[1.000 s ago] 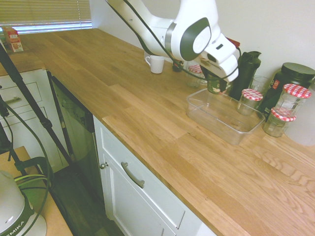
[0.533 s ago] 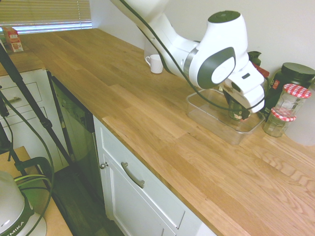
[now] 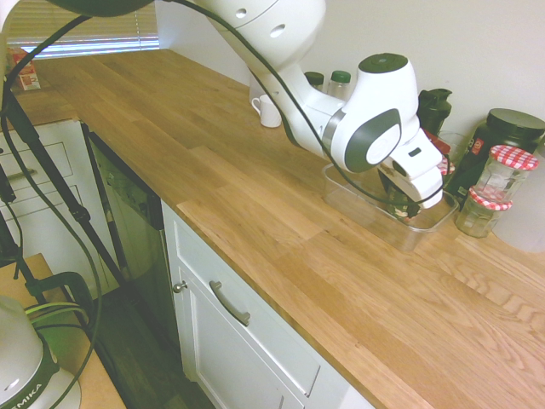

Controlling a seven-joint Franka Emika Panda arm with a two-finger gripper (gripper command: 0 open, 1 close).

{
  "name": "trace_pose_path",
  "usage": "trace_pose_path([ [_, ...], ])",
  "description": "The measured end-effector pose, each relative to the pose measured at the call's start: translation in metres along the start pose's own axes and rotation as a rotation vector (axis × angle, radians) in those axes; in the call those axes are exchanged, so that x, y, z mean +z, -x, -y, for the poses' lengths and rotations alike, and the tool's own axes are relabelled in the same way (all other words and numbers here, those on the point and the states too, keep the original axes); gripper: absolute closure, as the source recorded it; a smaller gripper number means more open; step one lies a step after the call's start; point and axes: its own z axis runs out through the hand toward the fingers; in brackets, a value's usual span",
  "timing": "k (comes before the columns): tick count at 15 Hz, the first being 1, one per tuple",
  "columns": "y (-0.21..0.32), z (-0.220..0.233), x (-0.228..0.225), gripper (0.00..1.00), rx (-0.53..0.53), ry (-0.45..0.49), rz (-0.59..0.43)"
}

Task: Put the cereal into the container

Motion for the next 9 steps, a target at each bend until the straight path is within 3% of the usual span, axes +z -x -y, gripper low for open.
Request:
trace_pose_path([
  [3,0.0036,0.0001,0.0048,0.0,0.015,0.049,0.033],
  [9,-0.0001,0.0038,0.0035,0.0,0.032,0.06,0.065],
])
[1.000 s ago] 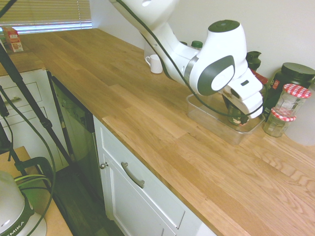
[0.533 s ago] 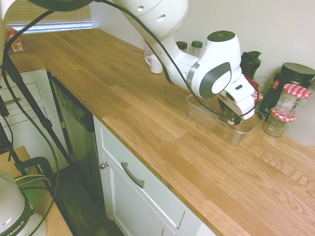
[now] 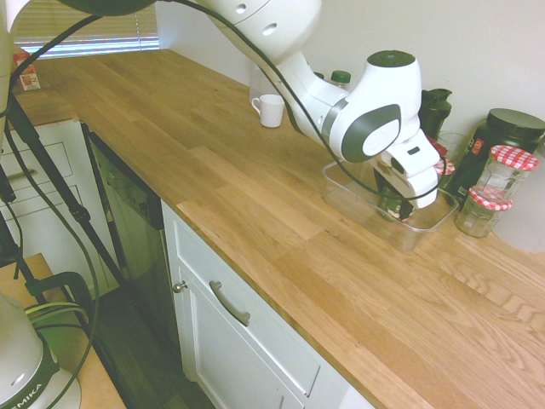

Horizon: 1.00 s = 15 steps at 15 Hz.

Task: Put the cereal into the container

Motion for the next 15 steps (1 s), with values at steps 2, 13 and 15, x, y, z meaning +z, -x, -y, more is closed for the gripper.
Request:
trace_pose_path([
  [2,0.002,0.002,0.001,0.0,-0.001,0.006,0.01],
  [13,0.013,0.036,-0.06,0.0,0.009,0.098,0.128],
  [15,0.01,0.044,-0.094,0.0,0.013,0.063,0.125],
])
